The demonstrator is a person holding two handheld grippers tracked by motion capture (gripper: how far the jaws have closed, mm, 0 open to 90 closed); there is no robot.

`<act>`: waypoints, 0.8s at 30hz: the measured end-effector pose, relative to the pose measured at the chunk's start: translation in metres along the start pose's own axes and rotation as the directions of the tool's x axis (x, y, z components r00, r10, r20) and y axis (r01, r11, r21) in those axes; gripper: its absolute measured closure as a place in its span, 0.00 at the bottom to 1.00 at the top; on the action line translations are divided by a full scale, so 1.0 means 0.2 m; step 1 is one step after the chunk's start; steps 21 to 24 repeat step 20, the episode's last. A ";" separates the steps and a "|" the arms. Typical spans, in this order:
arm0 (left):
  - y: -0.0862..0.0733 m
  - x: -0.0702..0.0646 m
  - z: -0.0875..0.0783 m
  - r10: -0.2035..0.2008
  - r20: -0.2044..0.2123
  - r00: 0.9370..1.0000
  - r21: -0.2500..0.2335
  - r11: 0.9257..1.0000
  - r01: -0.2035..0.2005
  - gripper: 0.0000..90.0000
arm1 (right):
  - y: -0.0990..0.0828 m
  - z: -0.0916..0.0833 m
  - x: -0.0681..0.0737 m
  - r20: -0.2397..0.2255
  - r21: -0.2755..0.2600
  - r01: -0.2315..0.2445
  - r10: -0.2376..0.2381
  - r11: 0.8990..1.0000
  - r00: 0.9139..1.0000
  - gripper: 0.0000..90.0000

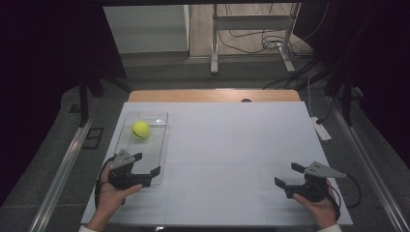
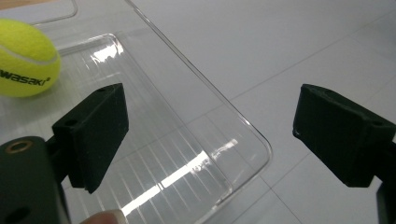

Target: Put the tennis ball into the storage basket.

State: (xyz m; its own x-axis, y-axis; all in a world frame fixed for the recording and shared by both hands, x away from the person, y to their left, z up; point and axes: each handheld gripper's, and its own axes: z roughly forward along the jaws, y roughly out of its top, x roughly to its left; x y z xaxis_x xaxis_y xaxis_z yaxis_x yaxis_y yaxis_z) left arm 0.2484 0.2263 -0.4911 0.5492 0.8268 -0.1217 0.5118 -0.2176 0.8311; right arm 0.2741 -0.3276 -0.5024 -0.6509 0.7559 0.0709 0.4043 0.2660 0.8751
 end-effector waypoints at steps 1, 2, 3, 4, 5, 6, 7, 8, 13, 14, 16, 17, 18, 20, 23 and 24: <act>0.00 0.00 0.00 0.003 0.002 1.000 0.000 1.000 -0.003 0.13 | 0.00 0.00 0.00 0.000 -0.001 0.000 0.000 1.000 1.000 0.11; -0.01 -0.01 0.01 0.008 0.009 1.000 -0.001 1.000 -0.008 0.13 | 0.00 0.00 0.00 -0.002 -0.001 0.000 0.000 1.000 1.000 0.11; -0.01 -0.02 0.01 0.013 0.013 1.000 -0.002 1.000 -0.013 0.13 | 0.00 0.00 0.00 -0.002 -0.001 0.000 0.000 1.000 1.000 0.11; -0.01 -0.02 0.01 0.019 0.017 1.000 -0.001 1.000 -0.019 0.13 | 0.00 0.00 0.00 -0.003 -0.001 0.001 -0.001 1.000 1.000 0.11; -0.01 -0.03 0.01 0.024 0.020 1.000 0.001 1.000 -0.024 0.13 | 0.00 0.00 0.00 -0.003 -0.002 0.001 -0.001 1.000 1.000 0.11; -0.01 -0.03 0.01 0.027 0.021 0.999 0.001 1.000 -0.027 0.13 | 0.00 0.00 0.00 -0.004 -0.002 0.001 -0.001 1.000 1.000 0.11; -0.01 -0.03 0.02 0.032 0.019 0.999 0.001 0.999 -0.032 0.13 | 0.00 0.00 0.00 -0.004 -0.003 0.000 0.000 1.000 1.000 0.11; -0.01 -0.04 0.02 0.035 0.019 0.999 0.004 0.999 -0.035 0.13 | 0.00 0.00 0.00 -0.006 -0.005 -0.001 0.001 1.000 1.000 0.11; -0.01 -0.03 0.02 0.034 0.018 0.999 0.002 0.999 -0.034 0.13 | 0.00 0.00 0.01 -0.011 -0.006 0.000 0.000 1.000 1.000 0.11; -0.01 -0.03 0.02 0.033 0.018 0.999 0.003 0.999 -0.033 0.13 | 0.00 0.00 0.01 -0.012 -0.006 0.000 0.000 1.000 1.000 0.11; -0.01 -0.03 0.02 0.033 0.015 0.999 0.002 0.999 -0.033 0.13 | 0.00 0.00 0.01 -0.016 -0.006 -0.003 0.003 1.000 1.000 0.11; -0.01 -0.03 0.02 0.033 0.015 0.999 0.002 0.999 -0.033 0.13 | 0.00 0.00 0.01 -0.016 -0.006 -0.003 0.003 1.000 1.000 0.11; -0.01 -0.03 0.01 0.033 0.016 0.999 0.002 0.999 -0.033 0.13 | 0.00 0.00 0.01 -0.016 -0.006 -0.003 0.003 1.000 1.000 0.11; -0.01 -0.03 0.01 0.035 0.016 0.999 0.000 0.999 -0.035 0.13 | 0.00 0.00 0.01 -0.016 -0.006 -0.002 0.002 1.000 1.000 0.11; -0.01 -0.03 0.01 0.035 0.016 0.999 0.000 0.999 -0.035 0.13 | 0.00 0.00 0.01 -0.016 -0.006 -0.002 0.002 1.000 1.000 0.11; -0.01 -0.03 0.01 0.035 0.016 0.999 0.000 0.999 -0.035 0.13 | 0.00 0.00 0.01 -0.016 -0.006 -0.002 0.002 1.000 1.000 0.11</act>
